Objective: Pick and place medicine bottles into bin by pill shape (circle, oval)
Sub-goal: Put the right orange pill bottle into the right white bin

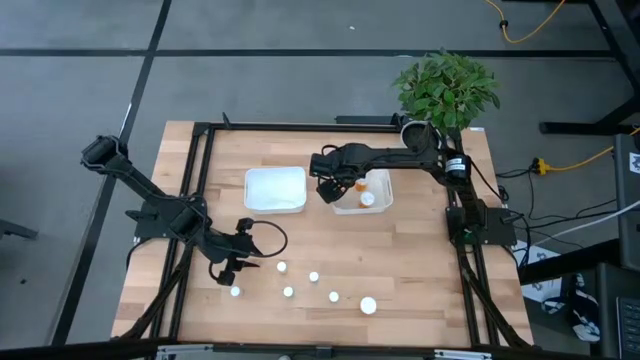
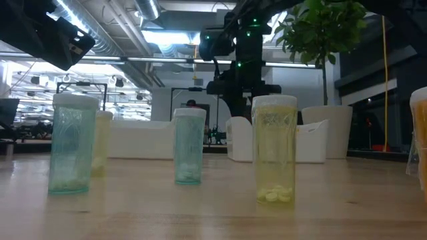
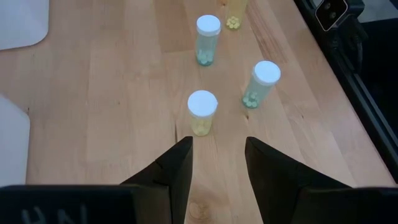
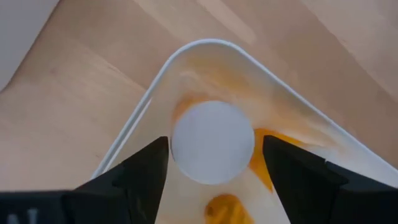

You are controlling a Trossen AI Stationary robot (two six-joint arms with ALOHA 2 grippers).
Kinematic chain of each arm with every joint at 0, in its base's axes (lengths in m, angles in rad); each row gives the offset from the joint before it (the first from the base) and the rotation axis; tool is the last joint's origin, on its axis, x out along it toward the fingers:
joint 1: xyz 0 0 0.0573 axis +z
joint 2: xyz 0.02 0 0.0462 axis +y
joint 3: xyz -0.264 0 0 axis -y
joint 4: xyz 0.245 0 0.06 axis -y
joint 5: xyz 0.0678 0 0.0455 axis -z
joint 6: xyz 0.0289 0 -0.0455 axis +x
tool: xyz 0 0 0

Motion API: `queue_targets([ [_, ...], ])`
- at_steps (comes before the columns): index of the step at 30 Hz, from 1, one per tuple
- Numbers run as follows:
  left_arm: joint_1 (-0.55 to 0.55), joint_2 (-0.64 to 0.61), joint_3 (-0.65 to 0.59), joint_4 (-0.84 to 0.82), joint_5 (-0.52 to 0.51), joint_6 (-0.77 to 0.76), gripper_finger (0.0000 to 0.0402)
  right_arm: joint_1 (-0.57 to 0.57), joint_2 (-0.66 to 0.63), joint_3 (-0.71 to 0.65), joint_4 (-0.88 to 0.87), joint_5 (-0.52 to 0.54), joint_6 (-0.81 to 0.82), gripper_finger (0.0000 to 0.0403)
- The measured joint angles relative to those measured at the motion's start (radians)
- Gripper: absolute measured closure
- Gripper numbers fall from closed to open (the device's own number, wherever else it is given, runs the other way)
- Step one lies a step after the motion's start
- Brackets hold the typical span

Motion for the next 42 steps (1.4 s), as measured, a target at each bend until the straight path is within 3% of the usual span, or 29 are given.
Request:
queue_targets([
  [8,0.0,0.0,0.0,0.0,0.0,-0.001,0.0261,0.018,0.0,0.159,-0.16,-0.002,-0.01,0.0139],
  [13,0.0,0.0,0.0,0.0,0.0,-0.025,0.0261,0.091,0.0,0.295,-0.332,-0.028,0.012,0.0139],
  [17,-0.001,0.0,0.0,0.0,0.001,-0.052,0.0261,0.199,0.0,0.368,-0.442,-0.062,0.062,0.0139],
  [23,-0.022,0.0,0.0,0.0,0.001,-0.076,0.0261,0.412,-0.001,0.387,-0.432,-0.154,0.135,0.0139],
  [35,-0.055,0.0,0.0,0.0,0.001,-0.078,0.0261,0.867,0.001,0.376,-0.345,-0.085,0.586,0.0139],
  [42,-0.055,0.0,0.0,0.0,0.0,-0.078,0.0261,0.993,0.064,0.376,-0.321,-0.173,0.717,0.0139],
])
